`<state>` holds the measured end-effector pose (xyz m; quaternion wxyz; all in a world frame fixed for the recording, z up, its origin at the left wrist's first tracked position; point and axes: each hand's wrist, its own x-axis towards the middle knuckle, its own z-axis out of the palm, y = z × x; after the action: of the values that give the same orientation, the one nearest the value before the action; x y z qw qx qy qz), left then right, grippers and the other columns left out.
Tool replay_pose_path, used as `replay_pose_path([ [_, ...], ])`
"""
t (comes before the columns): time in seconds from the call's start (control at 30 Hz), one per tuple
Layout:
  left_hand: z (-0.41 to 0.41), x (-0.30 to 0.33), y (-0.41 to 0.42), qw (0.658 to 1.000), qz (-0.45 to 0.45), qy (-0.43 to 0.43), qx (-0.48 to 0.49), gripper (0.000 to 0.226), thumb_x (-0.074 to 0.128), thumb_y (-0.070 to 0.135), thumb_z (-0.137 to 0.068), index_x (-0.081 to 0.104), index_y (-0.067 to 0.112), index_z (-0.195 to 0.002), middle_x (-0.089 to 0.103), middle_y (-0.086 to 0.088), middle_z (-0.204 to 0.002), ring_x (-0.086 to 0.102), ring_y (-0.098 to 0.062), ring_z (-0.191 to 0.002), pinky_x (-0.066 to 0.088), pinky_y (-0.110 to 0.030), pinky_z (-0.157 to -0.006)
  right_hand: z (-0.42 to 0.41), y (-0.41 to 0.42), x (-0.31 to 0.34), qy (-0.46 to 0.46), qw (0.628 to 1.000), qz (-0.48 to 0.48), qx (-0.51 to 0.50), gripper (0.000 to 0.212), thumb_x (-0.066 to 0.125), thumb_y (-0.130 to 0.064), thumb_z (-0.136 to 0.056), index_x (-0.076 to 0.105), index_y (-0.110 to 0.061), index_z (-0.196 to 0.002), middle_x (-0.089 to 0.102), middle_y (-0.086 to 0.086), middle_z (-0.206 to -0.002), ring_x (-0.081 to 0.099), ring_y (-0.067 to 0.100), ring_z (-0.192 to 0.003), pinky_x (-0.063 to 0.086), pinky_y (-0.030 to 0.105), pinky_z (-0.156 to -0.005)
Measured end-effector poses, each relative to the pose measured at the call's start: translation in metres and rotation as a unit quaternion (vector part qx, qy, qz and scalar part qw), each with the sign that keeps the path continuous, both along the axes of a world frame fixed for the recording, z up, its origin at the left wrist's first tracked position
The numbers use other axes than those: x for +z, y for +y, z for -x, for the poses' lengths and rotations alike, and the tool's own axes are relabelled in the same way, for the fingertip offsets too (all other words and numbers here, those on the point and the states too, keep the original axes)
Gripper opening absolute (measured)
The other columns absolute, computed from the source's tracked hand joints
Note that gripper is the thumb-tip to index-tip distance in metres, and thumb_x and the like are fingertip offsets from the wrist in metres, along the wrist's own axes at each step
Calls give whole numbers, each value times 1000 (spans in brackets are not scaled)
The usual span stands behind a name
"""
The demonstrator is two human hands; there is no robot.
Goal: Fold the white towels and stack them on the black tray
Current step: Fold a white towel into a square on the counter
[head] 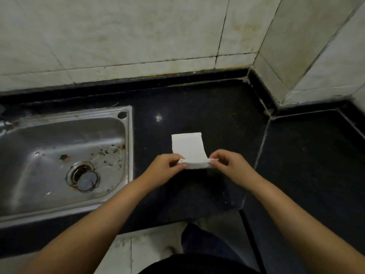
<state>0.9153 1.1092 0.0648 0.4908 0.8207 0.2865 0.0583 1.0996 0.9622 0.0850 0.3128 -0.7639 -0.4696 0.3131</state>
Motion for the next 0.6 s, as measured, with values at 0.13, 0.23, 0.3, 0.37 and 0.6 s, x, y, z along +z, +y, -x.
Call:
replay_pose_path([
  [0.13, 9, -25, -7, 997, 41, 62, 4, 22, 62, 24, -89, 68, 5, -80, 66, -11, -78, 56, -12, -71, 43, -30, -68, 6, -4, -20, 46, 998, 43, 0, 7, 61, -17, -91, 67, -14, -94, 67, -2, -93, 61, 8, -84, 46, 16, -75],
  [0.23, -8, -22, 12, 996, 29, 67, 57, 31, 61, 28, -90, 60, 0, -74, 59, -16, -73, 51, -14, -67, 39, -29, -64, -8, 28, -20, 11, 999, 38, -27, 7, 60, -20, -91, 66, -17, -94, 64, -6, -93, 57, 6, -83, 42, 12, -68],
  [0.3, -25, -19, 29, 992, -7, 85, 92, 32, 59, 29, -90, 52, 9, -66, 51, -5, -66, 46, -12, -63, 35, -28, -60, -19, 55, -21, -22, 998, 44, -45, 12, 58, -22, -92, 66, -17, -99, 60, -6, -95, 54, 6, -84, 37, 13, -66],
  [0.37, -40, -22, 43, 986, -40, 109, 122, 34, 58, 30, -90, 44, 16, -63, 45, 1, -64, 44, -13, -62, 32, -27, -57, -27, 79, -27, -48, 996, 58, -56, 13, 57, -22, -92, 65, -15, -100, 56, -2, -99, 53, 10, -87, 37, 17, -68],
  [0.6, -63, -49, 48, 957, -120, 193, 180, 19, 59, 36, -88, 51, 22, -96, 54, 2, -96, 53, -20, -99, 44, -37, -89, -31, 111, -61, -100, 980, 148, -85, 28, 55, -25, -92, 56, -16, -119, 49, 7, -124, 55, 23, -105, 48, 38, -92],
])
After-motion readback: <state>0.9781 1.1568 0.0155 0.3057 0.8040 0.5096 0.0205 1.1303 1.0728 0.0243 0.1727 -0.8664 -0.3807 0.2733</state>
